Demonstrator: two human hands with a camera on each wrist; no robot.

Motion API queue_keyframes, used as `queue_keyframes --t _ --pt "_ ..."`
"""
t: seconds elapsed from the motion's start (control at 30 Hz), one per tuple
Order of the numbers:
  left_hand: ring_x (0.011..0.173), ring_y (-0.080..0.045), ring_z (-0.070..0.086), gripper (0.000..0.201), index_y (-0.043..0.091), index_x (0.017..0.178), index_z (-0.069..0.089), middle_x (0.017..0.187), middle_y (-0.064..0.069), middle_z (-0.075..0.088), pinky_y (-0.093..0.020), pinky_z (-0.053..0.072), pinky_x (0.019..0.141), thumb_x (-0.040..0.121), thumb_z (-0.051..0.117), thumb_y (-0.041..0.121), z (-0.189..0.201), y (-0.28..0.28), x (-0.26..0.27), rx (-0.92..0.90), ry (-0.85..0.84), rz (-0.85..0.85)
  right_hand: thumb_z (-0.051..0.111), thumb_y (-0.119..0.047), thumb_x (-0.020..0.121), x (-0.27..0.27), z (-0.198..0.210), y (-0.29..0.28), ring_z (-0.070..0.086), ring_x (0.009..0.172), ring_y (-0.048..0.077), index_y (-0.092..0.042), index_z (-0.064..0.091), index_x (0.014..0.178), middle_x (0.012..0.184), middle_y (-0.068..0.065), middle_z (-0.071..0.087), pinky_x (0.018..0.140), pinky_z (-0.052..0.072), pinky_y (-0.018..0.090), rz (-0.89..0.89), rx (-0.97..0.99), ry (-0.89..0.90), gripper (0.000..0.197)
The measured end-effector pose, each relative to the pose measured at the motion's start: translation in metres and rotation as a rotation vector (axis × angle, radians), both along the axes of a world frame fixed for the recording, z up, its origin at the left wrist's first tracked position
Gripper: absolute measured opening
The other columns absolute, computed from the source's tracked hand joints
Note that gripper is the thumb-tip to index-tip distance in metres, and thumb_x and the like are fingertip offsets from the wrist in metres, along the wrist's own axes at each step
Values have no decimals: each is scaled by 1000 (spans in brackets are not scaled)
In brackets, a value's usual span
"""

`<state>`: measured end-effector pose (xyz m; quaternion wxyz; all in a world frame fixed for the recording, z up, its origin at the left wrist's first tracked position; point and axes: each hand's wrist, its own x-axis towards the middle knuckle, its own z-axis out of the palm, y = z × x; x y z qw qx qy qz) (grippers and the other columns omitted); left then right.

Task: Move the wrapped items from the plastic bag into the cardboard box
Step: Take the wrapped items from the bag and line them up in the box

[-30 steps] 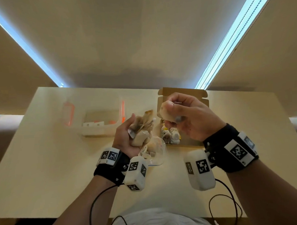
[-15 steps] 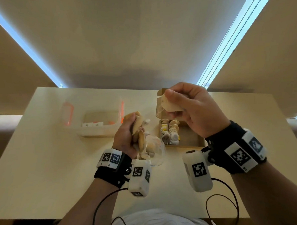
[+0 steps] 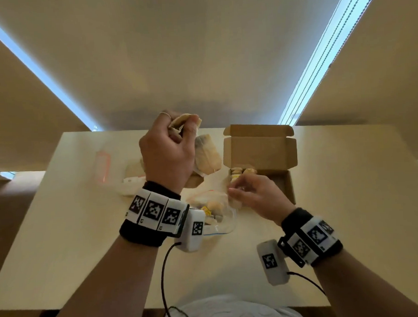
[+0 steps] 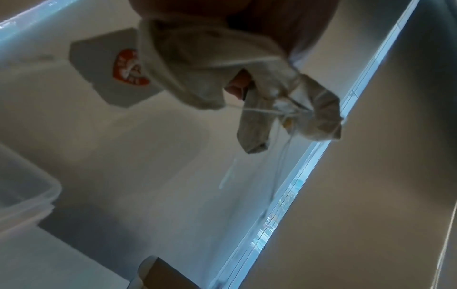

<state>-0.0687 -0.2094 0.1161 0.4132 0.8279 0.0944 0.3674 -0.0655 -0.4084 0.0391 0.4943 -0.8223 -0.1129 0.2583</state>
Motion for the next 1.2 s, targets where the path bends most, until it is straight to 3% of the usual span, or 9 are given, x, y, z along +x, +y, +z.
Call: queue_keyframes --t 0.2,0.33,0.43,0.57,0.7,0.87,0.97,1.1,1.2 --pt "62 -10 55 19 22 80 60 60 3 56 -7 36 52 89 71 34 -10 -10 0 38 118 -30 69 -65 71 -2 34 25 62 109 2 -25 60 118 116 -13 66 87 54 25 -72 245 -141 62" --pt "60 -8 56 22 16 80 64 67 7 61 -14 44 60 88 69 35 -23 -5 -1 -108 236 -14 74 -24 86 1 46 46 70 83 13 -15 69 96 88 -4 71 76 60 34 -248 386 -275 15" --pt "58 -13 59 22 15 76 67 65 5 65 -30 51 62 89 69 33 -31 5 -2 -449 282 -16 66 -16 92 4 48 46 70 85 26 -9 65 94 90 5 72 72 60 41 -433 569 -57 7" --pt "43 -12 46 31 17 64 61 52 6 53 -27 42 49 93 66 27 -32 9 -11 -831 299 -56 55 -15 99 7 56 39 69 79 24 -10 58 98 92 9 70 69 56 36 -581 891 367 6" --pt "41 -12 39 35 19 61 62 48 6 44 -35 41 56 94 64 29 -30 12 -17 -1040 292 -116 52 -17 101 9 58 31 68 71 20 -13 57 102 91 12 68 66 57 33 -639 1039 543 7" --pt "47 -5 53 21 8 75 61 55 8 63 -18 45 51 90 69 20 -34 17 -19 -558 366 -225 51 -16 101 12 66 22 67 72 21 -13 55 102 95 14 67 65 56 33 -604 996 527 6" --pt "61 -15 64 12 20 84 69 70 4 70 -24 52 58 86 73 31 -46 30 -22 -194 523 -285 49 -16 102 15 78 15 67 69 21 -16 57 92 79 7 69 60 55 32 -587 977 453 13" --pt "82 -5 68 13 24 93 74 89 8 74 -25 54 74 85 72 35 -39 23 -28 -170 911 -699 47 -14 102 22 85 9 65 64 21 -14 56 92 74 8 68 55 54 30 -581 1006 405 14" --pt "86 -13 69 16 22 85 72 92 1 74 -29 55 79 86 71 39 -39 15 -27 -119 940 -754 47 -14 102 26 87 8 63 66 22 -14 57 90 75 8 66 55 52 30 -550 983 369 15"
